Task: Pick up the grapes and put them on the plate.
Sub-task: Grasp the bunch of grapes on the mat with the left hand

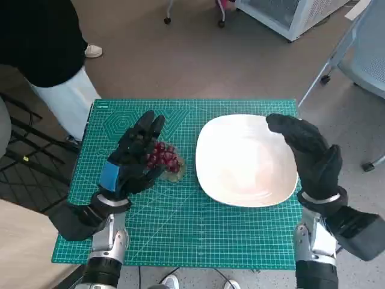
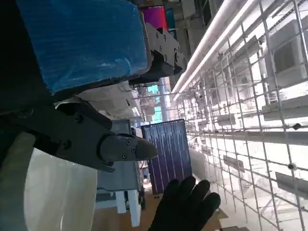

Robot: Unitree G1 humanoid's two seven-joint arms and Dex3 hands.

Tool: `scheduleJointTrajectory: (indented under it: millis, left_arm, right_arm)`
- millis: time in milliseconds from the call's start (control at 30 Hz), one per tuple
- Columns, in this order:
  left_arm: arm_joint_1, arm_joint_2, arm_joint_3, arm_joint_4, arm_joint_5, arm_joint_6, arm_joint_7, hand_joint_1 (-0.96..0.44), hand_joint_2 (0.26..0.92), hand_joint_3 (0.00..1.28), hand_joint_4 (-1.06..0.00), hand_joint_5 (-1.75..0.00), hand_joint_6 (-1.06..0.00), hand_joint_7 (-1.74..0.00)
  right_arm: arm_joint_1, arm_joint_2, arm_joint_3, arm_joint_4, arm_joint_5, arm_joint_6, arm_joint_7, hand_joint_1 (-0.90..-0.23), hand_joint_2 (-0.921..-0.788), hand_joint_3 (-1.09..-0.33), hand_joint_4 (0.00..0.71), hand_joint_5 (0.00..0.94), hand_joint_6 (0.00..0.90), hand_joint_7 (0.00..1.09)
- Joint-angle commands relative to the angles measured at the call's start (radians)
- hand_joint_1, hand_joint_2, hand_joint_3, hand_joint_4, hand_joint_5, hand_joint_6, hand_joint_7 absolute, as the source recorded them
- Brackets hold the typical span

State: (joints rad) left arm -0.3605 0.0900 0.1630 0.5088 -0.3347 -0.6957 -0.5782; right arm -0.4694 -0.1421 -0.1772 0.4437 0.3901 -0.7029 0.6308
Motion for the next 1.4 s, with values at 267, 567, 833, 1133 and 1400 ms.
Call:
scheduleJointTrajectory:
  millis: [267, 567, 833, 1133, 1400]
  left_arm:
    - [0.042, 0.287, -0.007, -0.274, 0.579, 0.132, 0.213, -0.69, 0.908, 0.06, -0.02, 0.0, -0.12, 0.0]
    - [0.061, 0.369, -0.056, -0.467, 0.661, 0.434, 0.148, -0.7, 0.827, 0.0, 0.0, 0.0, -0.05, 0.0]
    - [0.03, 0.403, -0.125, -0.479, 0.695, 0.564, 0.144, -0.56, 0.739, 0.0, 0.0, 0.0, -0.1, -0.02]
    - [-0.005, 0.422, -0.2, -0.46, 0.733, 0.672, 0.136, -0.47, 0.709, 0.0, 0.0, 0.0, -0.12, -0.02]
    - [-0.047, 0.422, -0.256, -0.423, 0.756, 0.748, 0.133, -0.43, 0.704, 0.0, 0.0, 0.0, -0.14, -0.02]
  right_arm:
    - [0.021, -0.002, -0.004, 0.014, 0.002, 0.015, -0.003, -0.532, -0.921, -0.616, 0.177, 0.001, -0.001, 0.36]
    - [0.02, -0.001, -0.004, 0.013, 0.001, 0.018, -0.006, -0.523, -0.921, -0.618, 0.177, 0.001, -0.001, 0.37]
    - [0.017, 0.001, -0.004, 0.017, 0.0, 0.018, -0.008, -0.522, -0.921, -0.619, 0.177, 0.0, -0.001, 0.37]
    - [0.014, 0.002, -0.003, 0.02, -0.003, 0.017, -0.01, -0.522, -0.921, -0.619, 0.176, 0.0, -0.001, 0.37]
    - [0.008, 0.001, -0.004, 0.028, 0.0, 0.016, -0.006, -0.522, -0.921, -0.62, 0.176, 0.0, -0.001, 0.37]
